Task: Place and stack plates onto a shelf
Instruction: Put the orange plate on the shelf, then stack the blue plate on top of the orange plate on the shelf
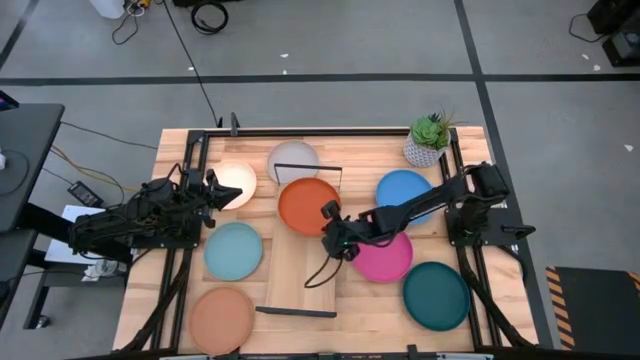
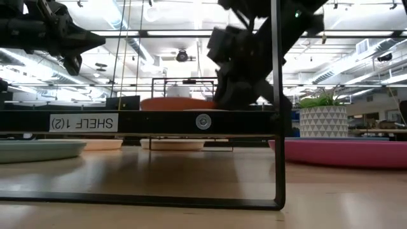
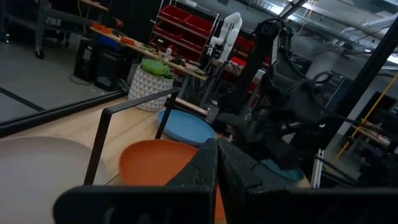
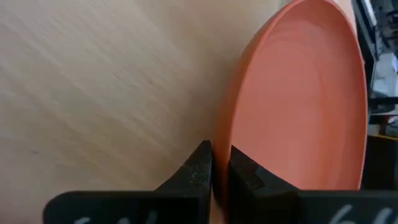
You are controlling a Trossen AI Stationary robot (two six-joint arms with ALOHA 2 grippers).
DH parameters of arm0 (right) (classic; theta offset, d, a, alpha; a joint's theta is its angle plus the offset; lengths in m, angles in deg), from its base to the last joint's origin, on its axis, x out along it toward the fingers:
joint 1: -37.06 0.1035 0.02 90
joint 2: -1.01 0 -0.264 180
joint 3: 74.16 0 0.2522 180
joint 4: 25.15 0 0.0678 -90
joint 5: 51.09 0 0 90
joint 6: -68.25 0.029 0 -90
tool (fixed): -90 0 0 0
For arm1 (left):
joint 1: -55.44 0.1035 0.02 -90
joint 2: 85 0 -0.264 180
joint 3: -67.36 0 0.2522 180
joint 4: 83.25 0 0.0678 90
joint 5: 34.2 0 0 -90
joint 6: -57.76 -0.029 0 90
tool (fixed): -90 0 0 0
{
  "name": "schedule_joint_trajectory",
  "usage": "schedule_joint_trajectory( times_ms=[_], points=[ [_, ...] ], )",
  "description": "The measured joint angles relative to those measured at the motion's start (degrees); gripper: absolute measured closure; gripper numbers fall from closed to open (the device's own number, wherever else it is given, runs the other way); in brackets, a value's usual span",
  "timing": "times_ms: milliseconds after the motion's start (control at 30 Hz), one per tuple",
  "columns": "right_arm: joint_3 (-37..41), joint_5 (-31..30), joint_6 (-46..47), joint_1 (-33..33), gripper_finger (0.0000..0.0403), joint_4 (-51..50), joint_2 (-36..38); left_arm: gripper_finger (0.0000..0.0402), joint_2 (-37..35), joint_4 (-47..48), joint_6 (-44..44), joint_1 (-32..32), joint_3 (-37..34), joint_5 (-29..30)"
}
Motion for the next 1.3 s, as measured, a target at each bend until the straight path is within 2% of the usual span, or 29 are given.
schedule_joint_trajectory(
  times_ms=[200,400,633,733,867,1033,1167,1300],
  points=[
    [0.0,1.9,1.1,-1.6,0.0344,0.3,-0.1,0.039,0.0,0.0,-0.1,0.0,0.0,0.0],
    [0.0,-3.8,0.9,-1.4,0.0299,0.3,0.8,0.039,0.0,0.5,-0.2,0.0,0.0,0.0],
    [-0.1,-5.6,5.5,3.1,0.0269,-5.9,6.4,0.039,0.0,1.4,-0.2,0.0,0.0,0.0],
    [-0.1,-6.9,15.3,3.5,0.0266,-14.6,9.3,0.039,0.0,1.6,0.0,0.0,0.0,0.0],
    [-0.1,-3.0,32.8,2.1,0.0267,-27.0,11.8,0.039,0.0,1.7,0.1,0.0,0.0,0.0],
    [0.4,-3.1,53.3,0.9,0.0267,-39.8,12.8,0.039,0.0,1.6,0.0,0.0,0.0,-0.1],
    [3.8,0.2,60.8,-1.0,0.0254,-43.0,12.7,0.039,0.0,1.6,0.0,0.0,0.0,0.0],
    [7.5,1.3,64.0,-3.3,0.0218,-42.7,12.7,0.039,0.0,1.6,-0.2,0.0,0.0,0.3]
  ],
)
